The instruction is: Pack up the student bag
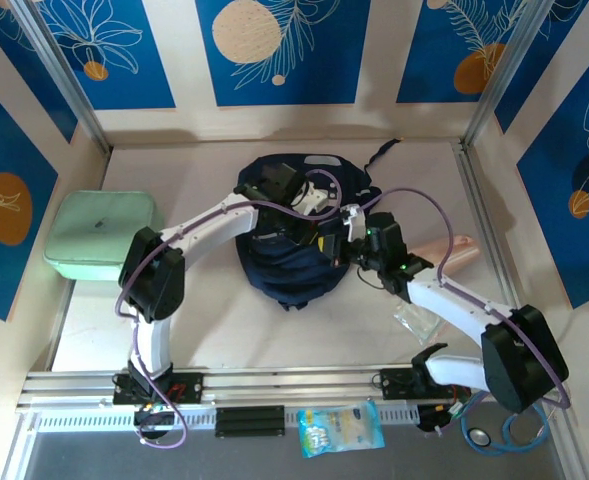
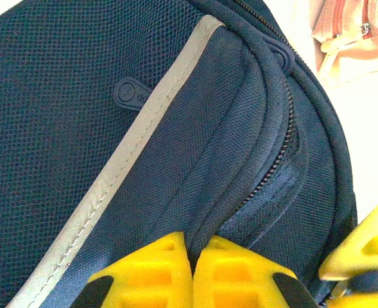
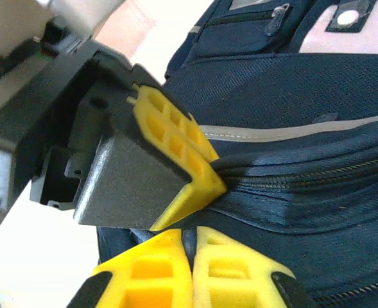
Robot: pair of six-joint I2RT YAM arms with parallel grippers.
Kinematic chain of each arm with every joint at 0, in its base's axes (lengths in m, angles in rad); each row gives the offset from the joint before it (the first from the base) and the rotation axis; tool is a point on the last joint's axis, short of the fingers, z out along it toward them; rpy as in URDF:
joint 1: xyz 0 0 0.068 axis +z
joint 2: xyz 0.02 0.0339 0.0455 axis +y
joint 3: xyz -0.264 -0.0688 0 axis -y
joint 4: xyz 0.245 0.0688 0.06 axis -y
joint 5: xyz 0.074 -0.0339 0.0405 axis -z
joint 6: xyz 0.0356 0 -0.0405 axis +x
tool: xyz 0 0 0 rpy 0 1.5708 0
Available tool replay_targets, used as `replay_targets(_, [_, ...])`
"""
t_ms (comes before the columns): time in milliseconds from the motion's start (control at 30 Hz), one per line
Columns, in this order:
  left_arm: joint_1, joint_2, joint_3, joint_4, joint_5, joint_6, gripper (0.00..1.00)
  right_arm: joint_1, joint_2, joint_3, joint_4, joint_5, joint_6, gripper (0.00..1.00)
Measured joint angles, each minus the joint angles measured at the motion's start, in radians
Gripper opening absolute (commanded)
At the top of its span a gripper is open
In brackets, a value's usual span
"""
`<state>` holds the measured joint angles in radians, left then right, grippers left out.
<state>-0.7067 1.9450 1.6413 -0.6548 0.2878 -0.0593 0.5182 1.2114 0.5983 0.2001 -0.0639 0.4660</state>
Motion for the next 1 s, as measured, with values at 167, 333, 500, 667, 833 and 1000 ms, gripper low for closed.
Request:
replay_targets(167, [0.004, 0.010, 0.000, 0.016, 0.023, -0.012, 0.00, 0.035, -0.033, -0.039, 0.023, 0.055, 0.010, 0.27])
replay_targets(333, [0.005, 0.010, -0.002, 0.087, 0.026, -0.010, 0.00, -0.025, -0.151, -0.058, -0.038, 0.048, 0.066, 0.40])
replay_targets(500, [0.005, -0.021, -0.072, 0.160, 0.025, 0.009, 0.00, -0.196, -0.176, -0.008, -0.160, -0.037, 0.162, 0.49])
replay_targets(667, [0.009, -0.102, -0.182, 0.233, 0.018, 0.036, 0.00, -0.320, -0.070, 0.156, -0.309, -0.176, 0.324, 0.56])
replay_targets(833, [0.013, -0.148, -0.234, 0.270, 0.018, 0.056, 0.00, -0.329, 0.043, 0.256, -0.373, -0.275, 0.456, 0.58])
replay_targets(1000, [0.014, -0.150, -0.245, 0.281, 0.019, 0.069, 0.00, -0.313, 0.135, 0.290, -0.393, -0.309, 0.533, 0.67])
